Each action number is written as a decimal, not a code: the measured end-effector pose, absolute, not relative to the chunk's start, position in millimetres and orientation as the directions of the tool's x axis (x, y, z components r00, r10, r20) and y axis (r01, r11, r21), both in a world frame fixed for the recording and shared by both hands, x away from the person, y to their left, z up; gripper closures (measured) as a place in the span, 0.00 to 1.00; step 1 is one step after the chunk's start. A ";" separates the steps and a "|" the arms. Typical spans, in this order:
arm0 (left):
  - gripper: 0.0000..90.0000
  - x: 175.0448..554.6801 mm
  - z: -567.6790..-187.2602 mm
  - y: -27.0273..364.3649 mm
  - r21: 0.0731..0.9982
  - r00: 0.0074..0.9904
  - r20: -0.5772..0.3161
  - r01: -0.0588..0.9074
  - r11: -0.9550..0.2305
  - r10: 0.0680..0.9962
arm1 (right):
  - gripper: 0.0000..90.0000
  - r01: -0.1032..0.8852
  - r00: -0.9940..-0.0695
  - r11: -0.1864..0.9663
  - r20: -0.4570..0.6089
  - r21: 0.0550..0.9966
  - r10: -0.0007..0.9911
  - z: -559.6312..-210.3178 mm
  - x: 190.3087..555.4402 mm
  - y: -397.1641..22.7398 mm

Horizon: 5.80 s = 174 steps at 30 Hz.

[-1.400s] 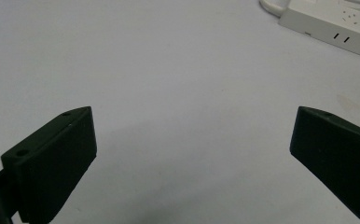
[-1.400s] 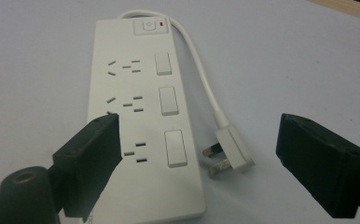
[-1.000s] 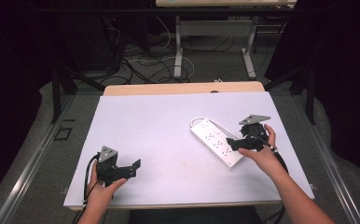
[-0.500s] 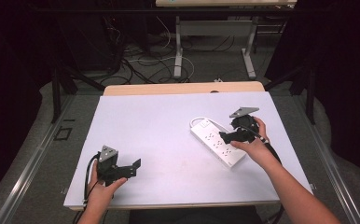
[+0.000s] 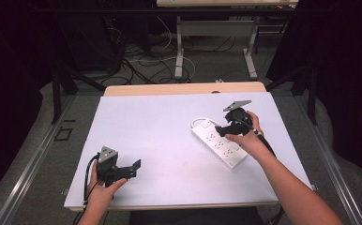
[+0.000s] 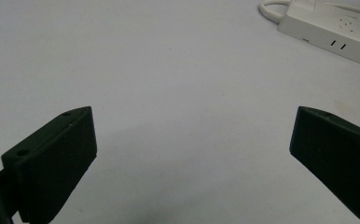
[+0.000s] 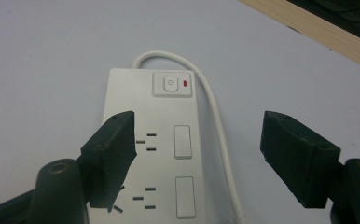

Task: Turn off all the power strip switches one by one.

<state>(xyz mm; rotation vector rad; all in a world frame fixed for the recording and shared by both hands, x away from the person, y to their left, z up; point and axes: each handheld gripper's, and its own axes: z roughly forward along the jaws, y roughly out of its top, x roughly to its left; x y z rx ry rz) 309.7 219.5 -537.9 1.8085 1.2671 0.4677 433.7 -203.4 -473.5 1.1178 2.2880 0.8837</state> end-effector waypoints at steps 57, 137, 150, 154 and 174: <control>0.03 309.4 -540.3 228.0 0.803 0.387 -0.184 0.589 -0.089 0.904 | 1.00 0.647 -0.556 0.417 0.020 0.639 0.831 -520.7 504.2 -152.2; 0.00 309.8 -540.2 228.6 0.800 0.367 -0.202 0.597 -0.063 0.908 | 1.00 0.728 -0.518 0.410 0.049 0.550 0.854 -508.5 473.8 -195.9; 0.00 310.0 -540.3 229.2 0.798 0.366 -0.203 0.599 -0.063 0.908 | 1.00 0.741 -0.512 0.403 0.062 0.537 0.857 -512.4 473.4 -201.7; 0.00 310.0 -540.2 229.4 0.801 0.366 -0.204 0.596 -0.060 0.908 | 1.00 0.742 -0.514 0.405 0.064 0.534 0.856 -512.1 473.4 -201.3; 0.00 309.4 -540.1 229.4 0.801 0.365 -0.202 0.595 -0.062 0.909 | 1.00 0.733 -0.523 0.415 0.056 0.539 0.851 -514.5 472.2 -200.4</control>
